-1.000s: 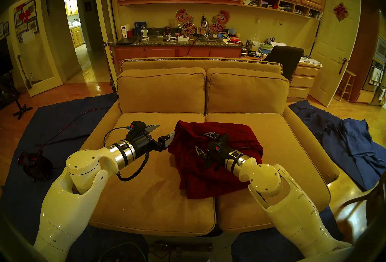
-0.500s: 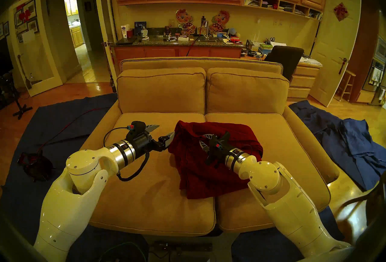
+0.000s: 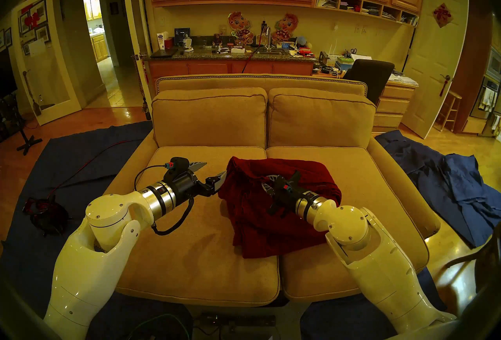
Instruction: Fold the blanket in half twice
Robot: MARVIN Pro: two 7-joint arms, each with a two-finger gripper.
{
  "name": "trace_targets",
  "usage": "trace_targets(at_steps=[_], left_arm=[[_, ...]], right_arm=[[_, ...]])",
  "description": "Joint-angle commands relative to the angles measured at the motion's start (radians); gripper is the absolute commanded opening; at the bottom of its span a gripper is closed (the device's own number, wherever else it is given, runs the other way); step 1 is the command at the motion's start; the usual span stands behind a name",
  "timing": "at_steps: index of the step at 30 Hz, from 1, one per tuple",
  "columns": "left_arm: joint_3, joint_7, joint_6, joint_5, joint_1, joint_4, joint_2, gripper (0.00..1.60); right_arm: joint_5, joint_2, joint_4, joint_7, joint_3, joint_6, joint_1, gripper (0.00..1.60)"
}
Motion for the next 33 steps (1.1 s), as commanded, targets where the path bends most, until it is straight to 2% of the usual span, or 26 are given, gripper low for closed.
trace_targets(at_steps=[1, 8, 13, 14, 17, 19, 20, 21, 28, 33], left_arm=[[-0.003, 0.001, 0.002, 0.001, -0.008, -0.011, 0.002, 1.60], [-0.003, 0.001, 0.002, 0.001, -0.008, -0.011, 0.002, 1.60], [-0.003, 0.001, 0.002, 0.002, -0.008, -0.011, 0.001, 1.60], [-0.003, 0.000, 0.002, 0.002, -0.008, -0.011, 0.001, 1.60], [-0.003, 0.000, 0.002, 0.002, -0.008, -0.011, 0.001, 1.60], [-0.003, 0.000, 0.002, 0.002, -0.008, -0.011, 0.001, 1.60], [-0.003, 0.000, 0.002, 0.002, -0.008, -0.011, 0.001, 1.60], [-0.003, 0.000, 0.002, 0.002, -0.008, -0.010, 0.001, 1.60], [-0.004, -0.001, 0.001, 0.003, -0.008, -0.010, 0.000, 1.60], [-0.004, -0.002, 0.000, 0.003, -0.008, -0.009, 0.000, 1.60]], right_arm=[[-0.008, 0.008, -0.012, -0.014, 0.010, -0.019, -0.003, 1.05], [-0.016, 0.002, 0.003, -0.015, -0.007, -0.023, 0.009, 1.08], [-0.040, -0.005, 0.015, -0.018, -0.034, -0.028, 0.026, 0.95], [-0.042, -0.007, 0.017, -0.019, -0.038, -0.026, 0.029, 0.80], [-0.047, -0.013, 0.028, -0.018, -0.049, -0.027, 0.039, 0.64], [-0.039, -0.017, 0.030, -0.017, -0.048, -0.027, 0.040, 0.35], [-0.039, -0.017, 0.030, -0.018, -0.047, -0.028, 0.040, 0.05], [-0.029, -0.019, 0.024, -0.018, -0.039, -0.025, 0.037, 0.00], [0.069, -0.015, -0.054, 0.009, 0.050, 0.000, 0.020, 0.00], [0.197, -0.010, -0.131, 0.071, 0.135, 0.032, 0.004, 0.00]])
